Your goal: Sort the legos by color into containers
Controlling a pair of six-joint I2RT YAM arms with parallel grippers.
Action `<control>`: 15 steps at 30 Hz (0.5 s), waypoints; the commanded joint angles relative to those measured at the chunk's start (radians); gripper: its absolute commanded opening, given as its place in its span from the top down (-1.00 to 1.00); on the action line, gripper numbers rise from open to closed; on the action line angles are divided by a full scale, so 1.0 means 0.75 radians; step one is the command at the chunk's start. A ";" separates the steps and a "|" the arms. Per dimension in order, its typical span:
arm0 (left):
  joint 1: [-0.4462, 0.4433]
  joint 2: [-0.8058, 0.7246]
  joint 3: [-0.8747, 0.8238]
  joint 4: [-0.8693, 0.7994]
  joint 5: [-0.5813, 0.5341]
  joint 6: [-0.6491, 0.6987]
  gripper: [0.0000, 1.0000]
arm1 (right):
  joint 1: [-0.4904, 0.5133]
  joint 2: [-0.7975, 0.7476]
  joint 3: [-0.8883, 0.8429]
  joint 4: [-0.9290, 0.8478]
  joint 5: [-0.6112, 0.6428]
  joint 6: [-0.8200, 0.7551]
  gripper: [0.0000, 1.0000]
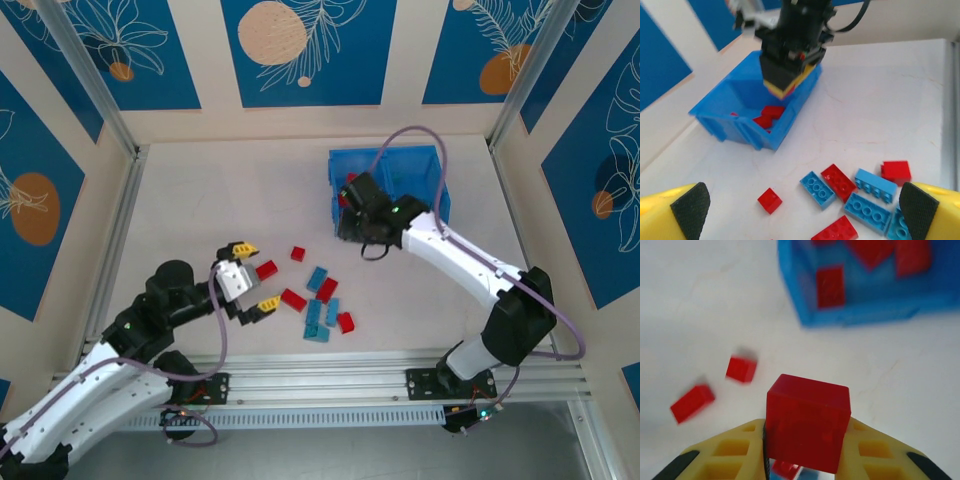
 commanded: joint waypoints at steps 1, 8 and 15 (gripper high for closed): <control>-0.002 0.097 0.077 0.114 -0.245 -0.277 -1.00 | -0.157 0.158 0.136 0.086 0.026 -0.289 0.47; -0.001 0.238 0.227 -0.108 -0.523 -0.604 -1.00 | -0.286 0.699 0.765 -0.032 0.092 -0.447 0.41; 0.004 0.339 0.261 -0.402 -0.830 -0.844 -1.00 | -0.302 1.031 1.310 -0.273 0.083 -0.467 0.09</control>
